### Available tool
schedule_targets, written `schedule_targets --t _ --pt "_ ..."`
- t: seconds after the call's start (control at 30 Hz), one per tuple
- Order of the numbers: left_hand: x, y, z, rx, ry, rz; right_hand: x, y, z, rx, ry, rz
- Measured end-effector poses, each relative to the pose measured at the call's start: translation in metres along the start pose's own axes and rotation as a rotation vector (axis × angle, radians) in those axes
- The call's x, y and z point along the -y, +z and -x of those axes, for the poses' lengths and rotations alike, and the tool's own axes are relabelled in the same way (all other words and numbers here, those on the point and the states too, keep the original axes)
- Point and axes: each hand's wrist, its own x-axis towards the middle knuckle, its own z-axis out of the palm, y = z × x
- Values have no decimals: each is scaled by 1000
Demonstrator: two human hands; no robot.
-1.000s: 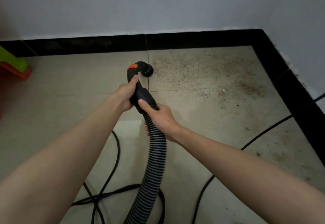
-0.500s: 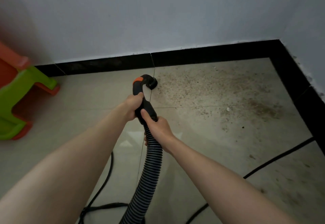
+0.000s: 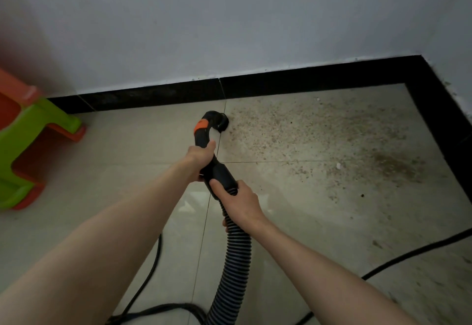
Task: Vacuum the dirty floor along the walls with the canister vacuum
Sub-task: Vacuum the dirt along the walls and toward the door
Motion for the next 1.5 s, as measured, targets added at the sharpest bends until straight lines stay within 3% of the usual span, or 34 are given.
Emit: schedule_targets --t 0.2,0.6,1.03,1.5 --pt "-15 1 -31 53 82 106 13 1 -25 -48 -17 6" --pt "1 13 -101 9 218 164 1 10 -76 -87 -21 58" --pt "9 31 -89 -94 276 208 -21 3 -82 -126 -92 93" --pt "-10 53 -73 -71 291 115 -19 -22 -72 -143 -82 7"
